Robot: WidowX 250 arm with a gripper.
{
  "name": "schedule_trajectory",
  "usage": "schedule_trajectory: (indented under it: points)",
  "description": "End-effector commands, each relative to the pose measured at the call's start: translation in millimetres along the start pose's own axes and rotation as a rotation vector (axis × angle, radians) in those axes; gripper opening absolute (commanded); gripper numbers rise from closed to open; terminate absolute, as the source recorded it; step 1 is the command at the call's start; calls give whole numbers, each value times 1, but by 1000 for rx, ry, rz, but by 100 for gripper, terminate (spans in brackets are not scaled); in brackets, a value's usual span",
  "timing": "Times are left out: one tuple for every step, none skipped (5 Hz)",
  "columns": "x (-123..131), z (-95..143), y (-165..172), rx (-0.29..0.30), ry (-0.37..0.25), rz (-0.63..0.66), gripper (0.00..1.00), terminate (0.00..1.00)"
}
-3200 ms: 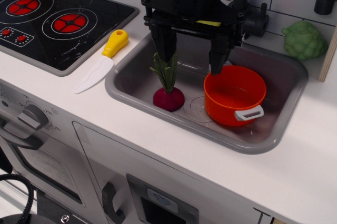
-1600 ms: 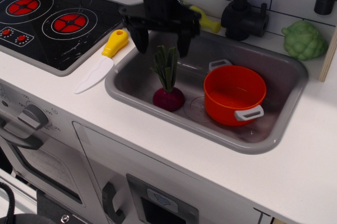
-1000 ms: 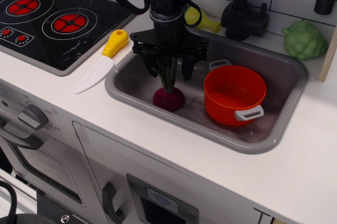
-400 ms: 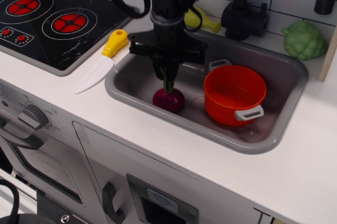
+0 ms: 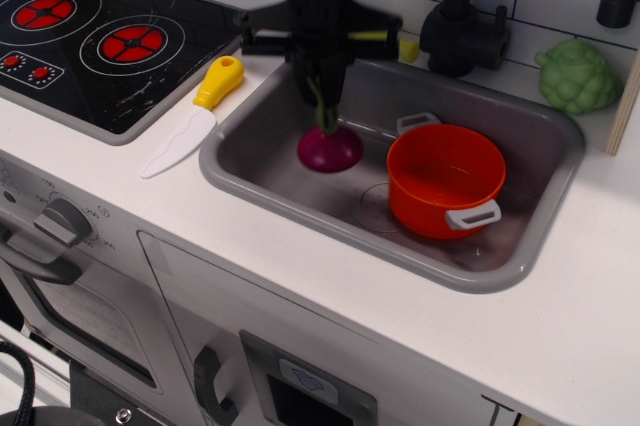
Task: Put beet in pot sink
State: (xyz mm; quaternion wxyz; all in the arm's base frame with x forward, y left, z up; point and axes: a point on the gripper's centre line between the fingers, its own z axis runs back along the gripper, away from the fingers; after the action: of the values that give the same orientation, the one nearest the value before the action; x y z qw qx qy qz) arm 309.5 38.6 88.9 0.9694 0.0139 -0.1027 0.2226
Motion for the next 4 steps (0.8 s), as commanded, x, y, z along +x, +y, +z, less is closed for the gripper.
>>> schedule_trajectory:
  points:
    - [-1, 28, -53, -109, -23, -47, 0, 0]
    - [-5, 10, -75, -72, 8, -54, 0, 0]
    - [-8, -2, -75, -49, -2, -57, 0, 0]
    - [-6, -8, -76, -60, -10, -42, 0, 0]
